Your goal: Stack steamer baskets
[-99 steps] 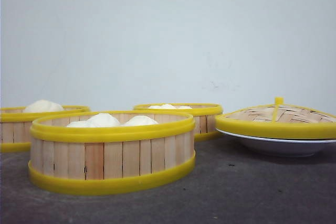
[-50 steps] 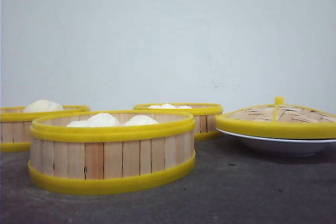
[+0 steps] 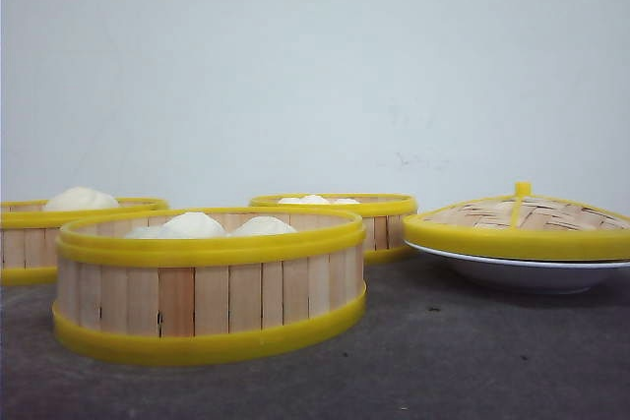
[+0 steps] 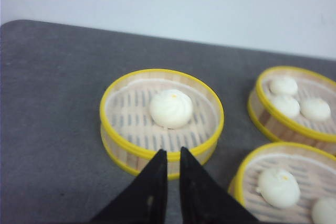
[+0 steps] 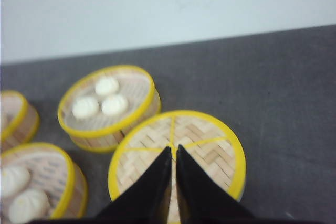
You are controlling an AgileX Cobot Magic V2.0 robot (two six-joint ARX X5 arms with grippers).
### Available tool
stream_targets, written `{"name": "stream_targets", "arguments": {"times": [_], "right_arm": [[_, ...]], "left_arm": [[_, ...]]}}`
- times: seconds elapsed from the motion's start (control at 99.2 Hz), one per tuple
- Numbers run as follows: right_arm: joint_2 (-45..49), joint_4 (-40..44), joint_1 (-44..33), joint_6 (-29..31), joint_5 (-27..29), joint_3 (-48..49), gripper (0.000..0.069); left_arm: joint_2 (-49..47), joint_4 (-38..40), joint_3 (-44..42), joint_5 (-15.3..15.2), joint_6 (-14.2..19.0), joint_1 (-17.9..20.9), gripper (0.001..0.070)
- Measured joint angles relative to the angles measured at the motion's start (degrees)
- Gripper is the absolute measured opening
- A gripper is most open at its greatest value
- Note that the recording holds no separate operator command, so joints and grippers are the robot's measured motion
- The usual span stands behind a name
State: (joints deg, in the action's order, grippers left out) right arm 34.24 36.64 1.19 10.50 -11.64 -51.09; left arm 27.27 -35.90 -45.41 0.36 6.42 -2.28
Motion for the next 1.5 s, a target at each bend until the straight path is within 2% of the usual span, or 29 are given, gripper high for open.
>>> {"name": "stream_targets", "arguments": {"times": [0.202, 0.343, 0.585, 0.635, 0.676, 0.807, 0.847, 0.887, 0.978, 1.17, 1.331, 1.503], "right_arm": [[8.81, 2.58, 0.00, -3.41, -0.33, -1.29, 0.0010], [11.61, 5.62, 0.00, -5.33, -0.31, -1.16, 0.0010], [12.68, 7.45, 0.00, -7.56, -0.15, -1.16, 0.0017], [12.66, 7.48, 0.00, -7.74, -0.15, -1.16, 0.0059], [12.66, 7.45, 0.00, -7.76, -0.15, -1.16, 0.0131], [12.66, 7.45, 0.00, -7.76, -0.13, -1.16, 0.0467], [12.66, 7.45, 0.00, -7.76, -0.13, -1.16, 0.0532], [12.66, 7.39, 0.00, -7.76, -0.13, -1.16, 0.0569], [12.79, 6.80, 0.00, -7.74, -0.15, -1.16, 0.0601], [17.75, 0.22, 1.49, -6.91, -0.28, -1.20, 0.0612], [28.37, -3.37, 4.85, -5.51, -0.37, -3.96, 0.0612], [42.80, -4.22, 8.96, -5.29, -0.35, -13.27, 0.0612]], "left_arm": [[9.75, -1.75, -4.17, 4.04, -4.24, 0.00, 0.0015], [14.47, -4.33, -4.13, 4.09, -4.92, 0.02, 0.0015], [15.96, -5.11, -4.13, 4.11, -5.31, 0.00, 0.0015], [15.91, -5.09, -4.13, 4.11, -5.33, 0.00, 0.0022], [15.91, -5.09, -4.13, 4.11, -5.33, 0.00, 0.0050], [15.91, -5.09, -4.13, 4.11, -5.35, 0.00, 0.0250], [15.91, -5.09, -4.13, 4.11, -5.38, 0.00, 0.0296], [15.91, -5.09, -4.13, 4.11, -5.38, 0.00, 0.0316], [15.91, -5.09, -4.13, 4.11, -5.35, 0.00, 0.0340], [15.91, -5.09, -4.13, 4.11, -5.35, 0.00, 0.0347], [15.91, -5.09, -4.13, 4.11, -5.35, 0.00, 0.0347], [15.91, -5.09, -4.13, 4.11, -5.35, 0.00, 0.0347]]}}
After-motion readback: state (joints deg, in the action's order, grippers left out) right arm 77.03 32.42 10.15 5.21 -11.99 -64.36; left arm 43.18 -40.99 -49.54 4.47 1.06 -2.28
